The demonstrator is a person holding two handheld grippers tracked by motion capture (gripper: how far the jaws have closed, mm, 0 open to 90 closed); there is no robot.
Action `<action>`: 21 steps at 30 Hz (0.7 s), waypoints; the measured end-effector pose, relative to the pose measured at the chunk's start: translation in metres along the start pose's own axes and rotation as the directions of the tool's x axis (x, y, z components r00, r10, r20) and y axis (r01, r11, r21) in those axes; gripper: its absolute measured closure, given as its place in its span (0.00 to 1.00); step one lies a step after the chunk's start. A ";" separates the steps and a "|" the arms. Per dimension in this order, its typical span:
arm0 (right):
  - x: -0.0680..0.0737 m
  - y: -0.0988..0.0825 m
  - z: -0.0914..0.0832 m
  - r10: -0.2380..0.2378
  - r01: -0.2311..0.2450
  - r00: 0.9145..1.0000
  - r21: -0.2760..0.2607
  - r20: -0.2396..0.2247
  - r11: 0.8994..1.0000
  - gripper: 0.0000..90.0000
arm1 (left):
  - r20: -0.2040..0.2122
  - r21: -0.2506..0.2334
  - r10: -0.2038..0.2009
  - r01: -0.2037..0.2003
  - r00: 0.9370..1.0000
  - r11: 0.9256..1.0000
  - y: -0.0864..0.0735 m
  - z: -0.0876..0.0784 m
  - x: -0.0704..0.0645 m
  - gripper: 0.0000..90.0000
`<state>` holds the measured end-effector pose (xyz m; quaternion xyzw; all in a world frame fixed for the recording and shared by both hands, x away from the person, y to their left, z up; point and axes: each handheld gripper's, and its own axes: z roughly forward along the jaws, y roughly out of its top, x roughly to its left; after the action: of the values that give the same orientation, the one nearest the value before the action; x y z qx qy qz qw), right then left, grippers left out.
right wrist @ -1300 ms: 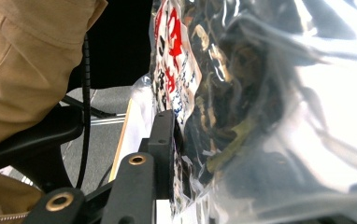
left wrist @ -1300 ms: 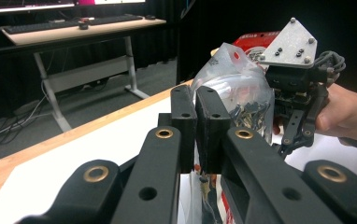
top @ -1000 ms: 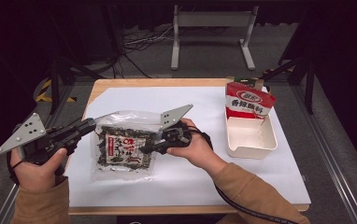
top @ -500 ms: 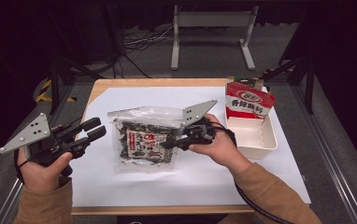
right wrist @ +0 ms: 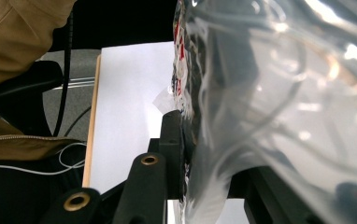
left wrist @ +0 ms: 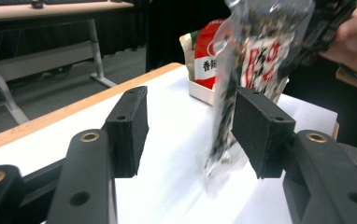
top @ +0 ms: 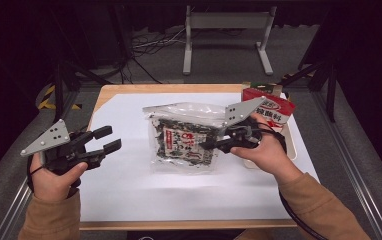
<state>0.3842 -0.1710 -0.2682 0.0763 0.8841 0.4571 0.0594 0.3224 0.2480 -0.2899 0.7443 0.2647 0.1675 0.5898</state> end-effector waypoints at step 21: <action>-0.007 -0.015 -0.085 0.082 -0.085 0.986 0.011 0.147 0.996 0.83 | 0.023 0.057 -0.041 0.040 0.999 0.998 -0.013 0.015 0.015 0.44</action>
<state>0.3750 -0.2488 -0.2318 0.1473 0.8773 0.4446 0.1043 0.3402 0.2465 -0.3071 0.7572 0.2773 0.1391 0.5748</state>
